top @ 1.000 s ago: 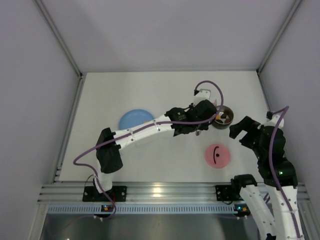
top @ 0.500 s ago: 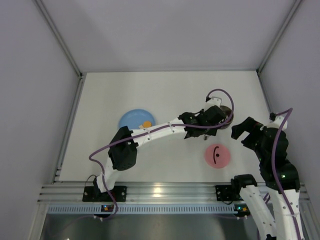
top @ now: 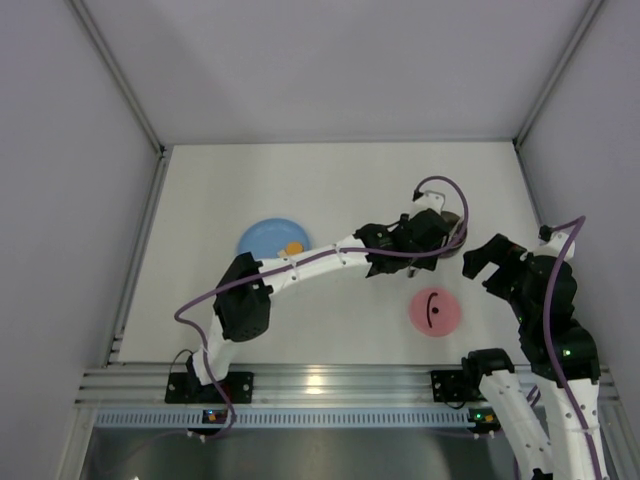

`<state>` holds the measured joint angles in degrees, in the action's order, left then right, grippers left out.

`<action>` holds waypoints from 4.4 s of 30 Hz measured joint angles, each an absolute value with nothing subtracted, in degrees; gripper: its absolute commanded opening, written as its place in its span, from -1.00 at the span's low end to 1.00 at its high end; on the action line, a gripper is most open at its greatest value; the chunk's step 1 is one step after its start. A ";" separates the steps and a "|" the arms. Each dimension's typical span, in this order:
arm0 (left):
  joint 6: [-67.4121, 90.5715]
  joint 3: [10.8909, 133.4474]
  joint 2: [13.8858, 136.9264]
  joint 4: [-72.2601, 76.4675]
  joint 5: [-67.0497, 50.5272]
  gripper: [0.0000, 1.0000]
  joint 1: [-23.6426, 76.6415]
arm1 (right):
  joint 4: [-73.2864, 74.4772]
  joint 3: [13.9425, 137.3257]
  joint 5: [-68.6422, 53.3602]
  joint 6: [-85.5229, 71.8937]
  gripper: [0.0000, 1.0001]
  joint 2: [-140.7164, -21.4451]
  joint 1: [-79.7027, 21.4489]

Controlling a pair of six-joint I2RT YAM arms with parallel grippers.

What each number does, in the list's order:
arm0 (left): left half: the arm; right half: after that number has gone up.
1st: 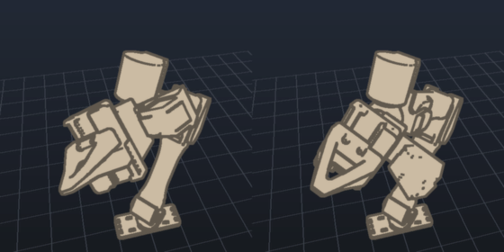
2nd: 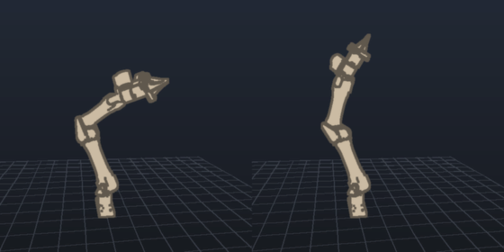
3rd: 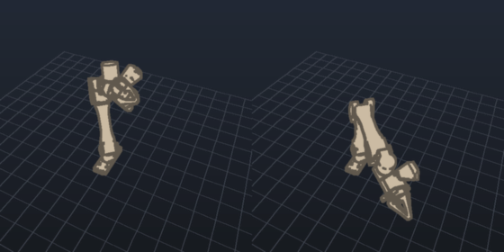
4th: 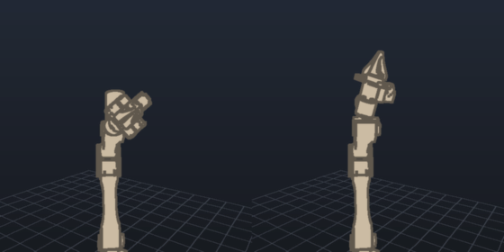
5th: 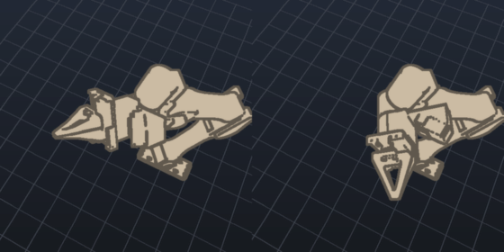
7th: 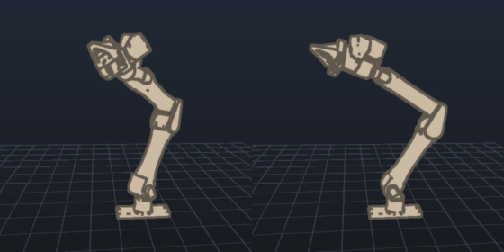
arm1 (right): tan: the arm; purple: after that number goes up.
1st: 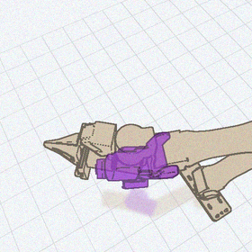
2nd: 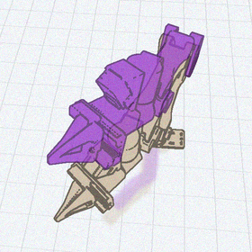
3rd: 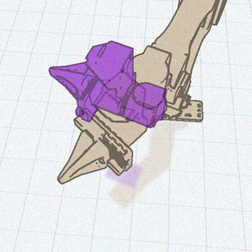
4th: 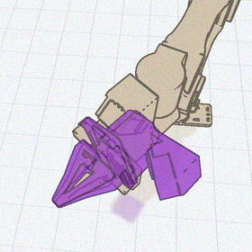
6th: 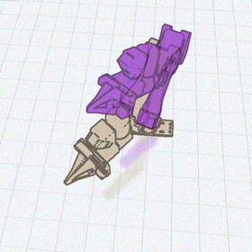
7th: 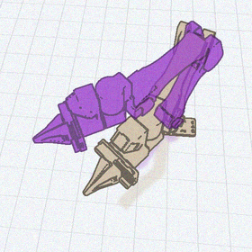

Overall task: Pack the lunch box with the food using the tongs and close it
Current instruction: Place the fake food in the packing box, then pick up the fake food from the plate, then place the fake food in the packing box.

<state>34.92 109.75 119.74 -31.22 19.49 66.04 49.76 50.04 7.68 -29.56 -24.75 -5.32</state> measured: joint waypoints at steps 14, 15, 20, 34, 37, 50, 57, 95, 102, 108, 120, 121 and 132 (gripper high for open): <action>34.72 104.66 104.18 -35.11 29.56 0.08 66.04 | 49.71 49.84 7.57 -29.56 0.99 -24.75 -5.32; 35.68 103.48 102.50 -36.69 31.00 0.08 66.00 | 49.60 49.69 7.49 -29.56 0.99 -24.75 -5.32; 41.89 90.17 90.67 -43.40 36.95 0.08 65.58 | 49.19 47.48 6.48 -29.63 0.99 -24.75 -5.32; 59.96 61.08 68.10 -57.10 40.56 0.07 65.30 | 46.52 42.59 3.38 -29.85 0.99 -26.39 -5.32; 61.80 59.09 67.29 -57.47 40.38 0.06 65.30 | 45.82 42.35 3.14 -29.85 0.99 -26.44 -5.32; 65.89 54.06 64.53 -58.46 39.86 0.00 65.30 | 44.82 41.65 2.28 -29.85 0.99 -27.14 -5.32; 65.49 53.74 64.79 -57.28 39.09 -0.05 63.55 | 44.66 41.60 2.15 -29.87 0.99 -27.24 -5.32; 58.65 50.65 66.17 -49.60 32.29 -0.21 55.46 | 44.51 40.38 2.00 -29.85 0.99 -27.05 -5.32; 57.91 50.57 66.39 -49.21 31.92 -0.47 54.74 | 44.51 40.38 1.85 -29.82 0.99 -27.03 -5.32; 56.21 52.69 67.81 -49.74 32.16 -0.77 54.52 | 44.51 40.38 1.80 -29.82 0.99 -27.03 -5.32; 47.72 77.36 77.38 -49.56 32.75 -0.95 54.61 | 44.69 40.97 1.87 -29.80 0.99 -27.14 -5.32; 46.83 79.22 78.94 -48.80 32.21 -0.95 54.94 | 44.73 41.32 1.89 -29.80 0.99 -27.18 -5.32; 38.46 102.85 106.72 -38.79 23.05 -0.92 63.81 | 46.78 46.96 5.61 -29.74 0.99 -26.59 -5.32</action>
<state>38.46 102.85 106.72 -38.79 23.05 63.81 46.78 46.96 5.61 -29.74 -26.59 -5.32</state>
